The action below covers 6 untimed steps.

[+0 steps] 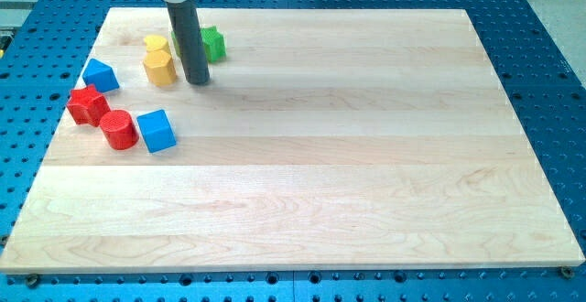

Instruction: Slide the yellow hexagon closer to the blue triangle

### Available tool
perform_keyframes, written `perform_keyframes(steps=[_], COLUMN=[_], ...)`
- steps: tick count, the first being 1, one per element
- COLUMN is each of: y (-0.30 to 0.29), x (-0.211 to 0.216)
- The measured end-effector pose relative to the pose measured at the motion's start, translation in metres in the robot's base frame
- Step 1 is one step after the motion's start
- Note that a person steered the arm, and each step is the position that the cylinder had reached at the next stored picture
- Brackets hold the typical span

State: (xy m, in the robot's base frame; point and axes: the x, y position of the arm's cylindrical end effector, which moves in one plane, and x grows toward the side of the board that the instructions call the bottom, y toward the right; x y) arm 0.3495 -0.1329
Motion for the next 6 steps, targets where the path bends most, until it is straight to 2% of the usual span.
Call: perform_keyframes(steps=[2, 4, 5, 6], y=[-0.052, -0.081, -0.051, 0.030], x=[0.000, 0.000, 0.012, 0.043])
